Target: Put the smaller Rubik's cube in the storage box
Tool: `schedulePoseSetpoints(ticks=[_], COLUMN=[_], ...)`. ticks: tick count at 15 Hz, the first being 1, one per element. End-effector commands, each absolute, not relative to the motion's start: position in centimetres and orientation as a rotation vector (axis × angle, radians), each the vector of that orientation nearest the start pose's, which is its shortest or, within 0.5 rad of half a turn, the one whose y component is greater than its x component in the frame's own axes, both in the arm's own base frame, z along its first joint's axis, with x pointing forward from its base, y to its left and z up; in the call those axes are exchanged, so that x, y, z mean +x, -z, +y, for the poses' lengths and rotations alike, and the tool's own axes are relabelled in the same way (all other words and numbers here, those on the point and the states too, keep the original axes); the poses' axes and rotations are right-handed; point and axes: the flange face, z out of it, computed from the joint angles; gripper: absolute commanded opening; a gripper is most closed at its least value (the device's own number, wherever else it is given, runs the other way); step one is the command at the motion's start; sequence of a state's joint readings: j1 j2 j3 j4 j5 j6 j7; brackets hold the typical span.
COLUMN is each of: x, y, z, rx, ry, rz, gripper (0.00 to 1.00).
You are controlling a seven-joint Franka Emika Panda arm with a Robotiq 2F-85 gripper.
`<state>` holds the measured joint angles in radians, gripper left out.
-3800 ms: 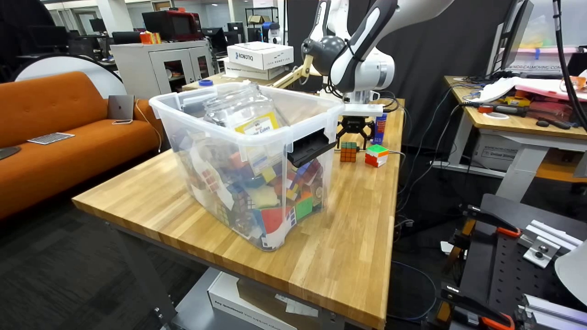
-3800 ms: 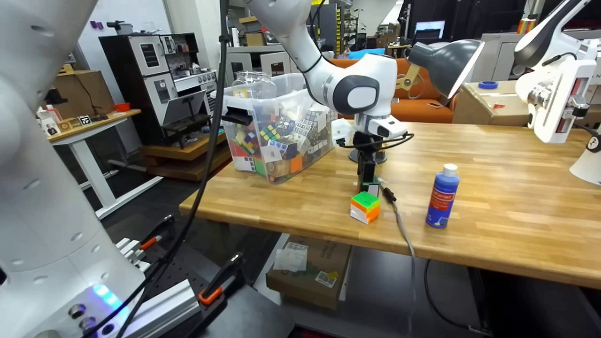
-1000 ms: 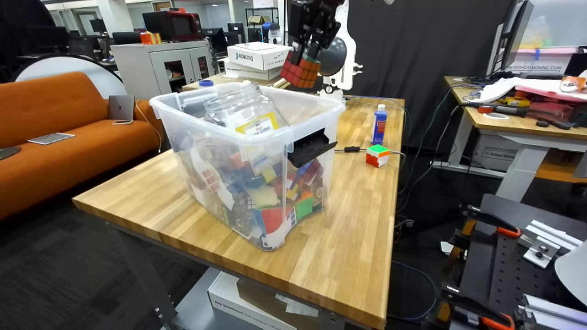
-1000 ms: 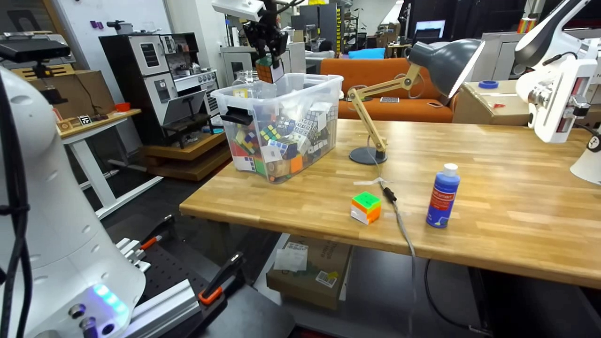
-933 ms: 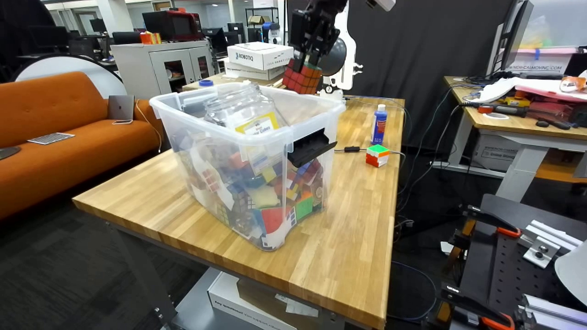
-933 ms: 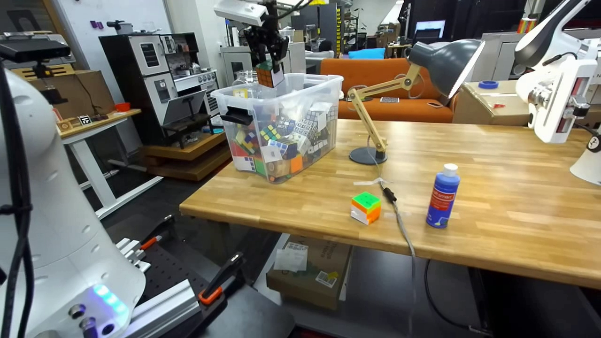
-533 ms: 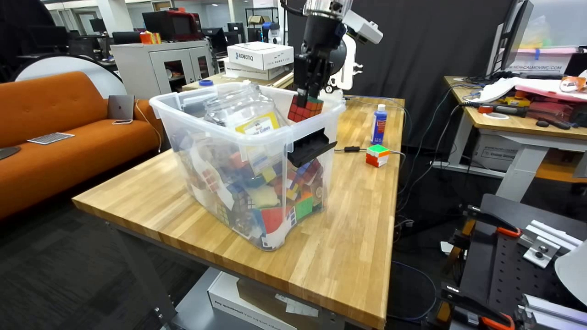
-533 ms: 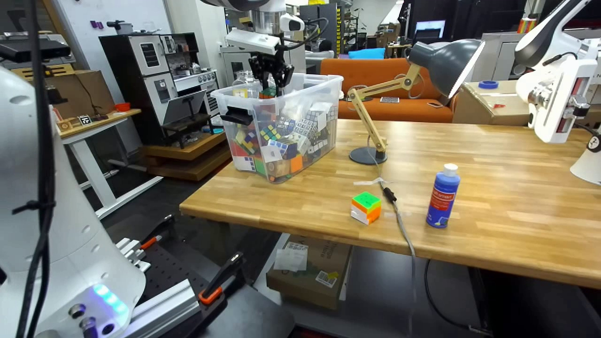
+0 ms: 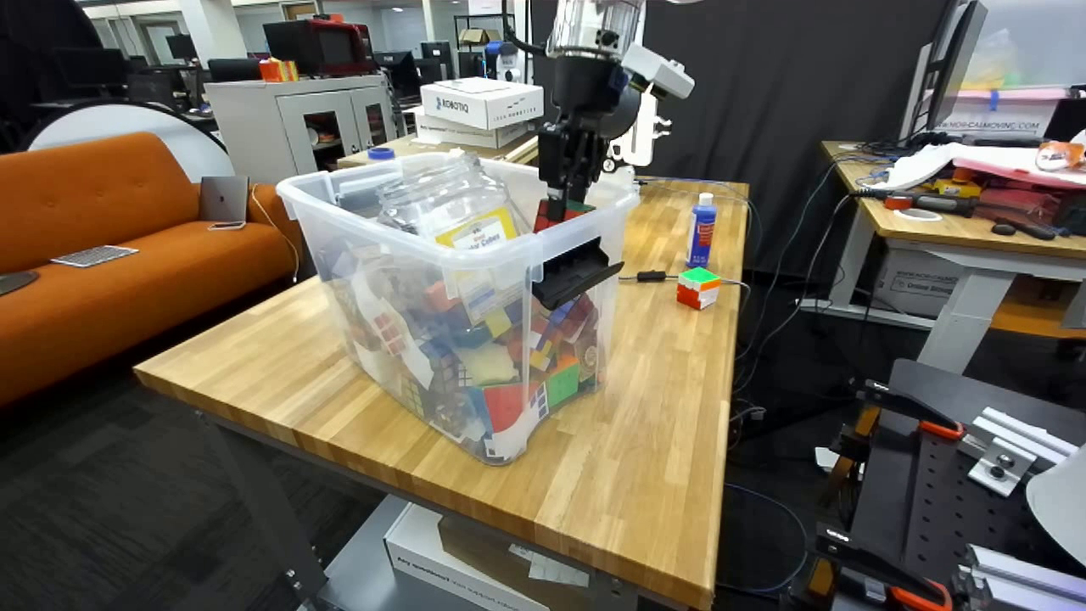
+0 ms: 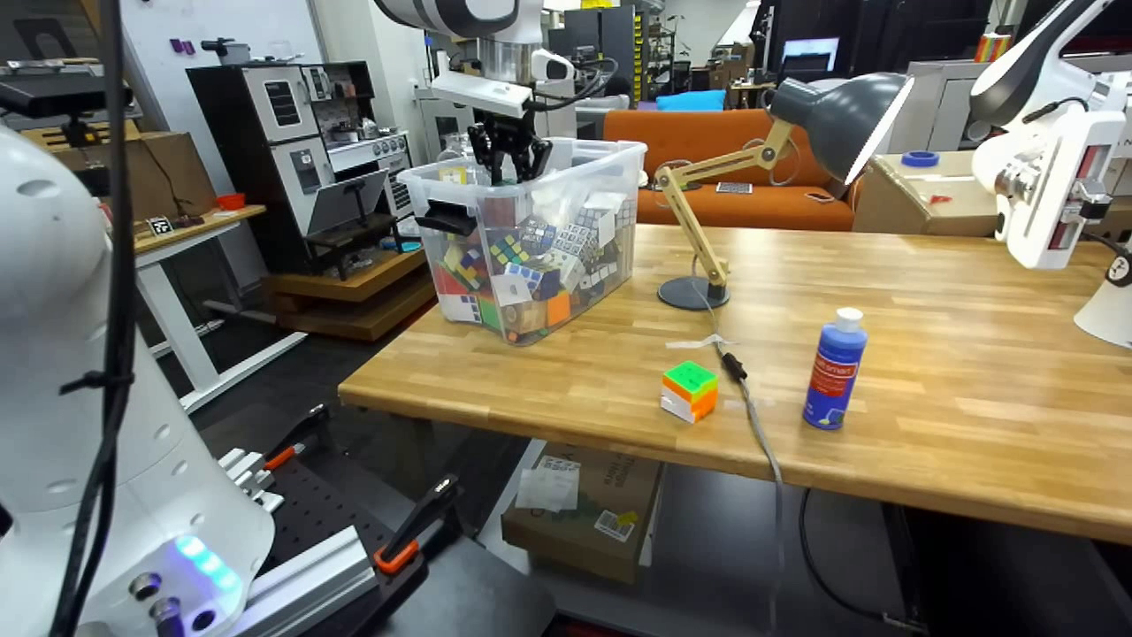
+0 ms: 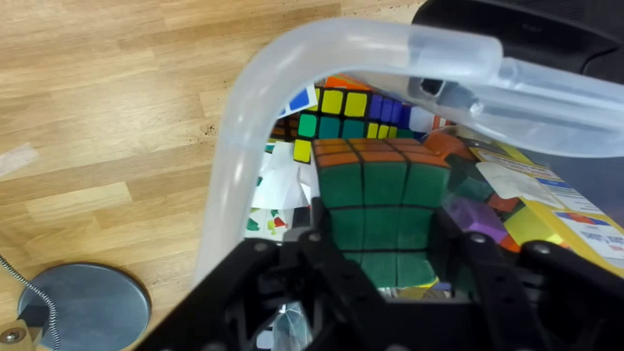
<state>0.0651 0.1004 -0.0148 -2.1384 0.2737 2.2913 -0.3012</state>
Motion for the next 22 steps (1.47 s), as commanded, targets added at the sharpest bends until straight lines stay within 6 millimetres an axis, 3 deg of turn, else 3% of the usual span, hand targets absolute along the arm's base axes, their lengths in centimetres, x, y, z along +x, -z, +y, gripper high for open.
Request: schedulePoseSetpoints(ticks=[1, 4, 5, 10, 14, 18, 22], x=[56.1, 55.9, 55.8, 55.1, 53.7, 49.4, 42.0], y=[-36.6, -36.8, -36.9, -38.5, -41.8, -44.8, -44.9], z=[3.5, 3.4, 3.1, 2.1, -1.3, -8.8, -18.3], rx=[-2.924, -2.925, -2.929, -2.925, -2.897, -2.867, -2.839], ry=[0.074, 0.085, 0.093, 0.153, 0.271, 0.378, 0.408], rz=[-0.284, -0.28, -0.271, -0.23, -0.106, 0.096, 0.369], gripper=[0.78, 0.98, 1.0, 1.0, 1.0, 1.0, 1.0])
